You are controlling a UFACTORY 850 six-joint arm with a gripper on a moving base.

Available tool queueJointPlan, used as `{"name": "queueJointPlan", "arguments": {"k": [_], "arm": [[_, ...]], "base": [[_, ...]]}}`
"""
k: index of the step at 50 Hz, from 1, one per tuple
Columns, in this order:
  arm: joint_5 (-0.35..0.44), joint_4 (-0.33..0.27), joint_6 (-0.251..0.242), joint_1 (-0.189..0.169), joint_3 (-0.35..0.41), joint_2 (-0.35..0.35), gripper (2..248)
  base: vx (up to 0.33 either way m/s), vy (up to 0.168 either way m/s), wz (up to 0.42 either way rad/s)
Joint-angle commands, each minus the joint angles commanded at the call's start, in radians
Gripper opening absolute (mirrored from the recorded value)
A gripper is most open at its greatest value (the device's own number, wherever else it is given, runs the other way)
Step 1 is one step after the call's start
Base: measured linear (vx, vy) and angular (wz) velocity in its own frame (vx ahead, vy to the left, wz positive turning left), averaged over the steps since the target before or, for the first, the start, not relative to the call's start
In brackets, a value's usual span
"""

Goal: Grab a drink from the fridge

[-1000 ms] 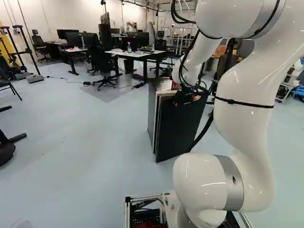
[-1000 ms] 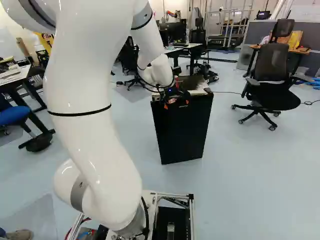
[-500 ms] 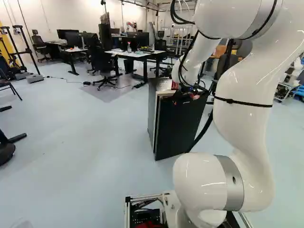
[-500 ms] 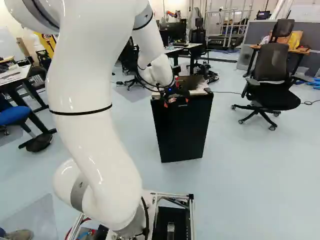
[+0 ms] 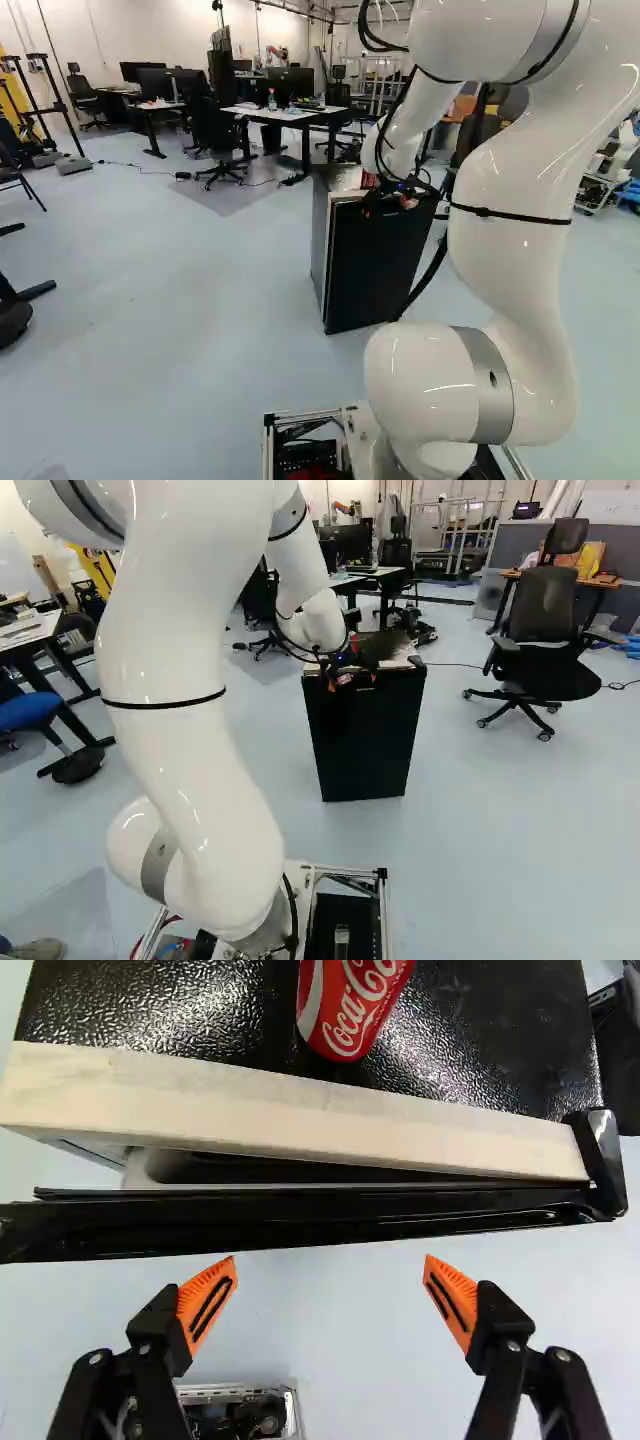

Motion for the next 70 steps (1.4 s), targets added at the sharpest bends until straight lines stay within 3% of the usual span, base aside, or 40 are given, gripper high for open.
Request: {"name": "queueJointPlan", "arguments": {"k": [70], "arm": [[0.136, 0.0, 0.0, 0.001, -0.005, -0.004, 247]], "base": [[0.0, 0.0, 0.0]]}}
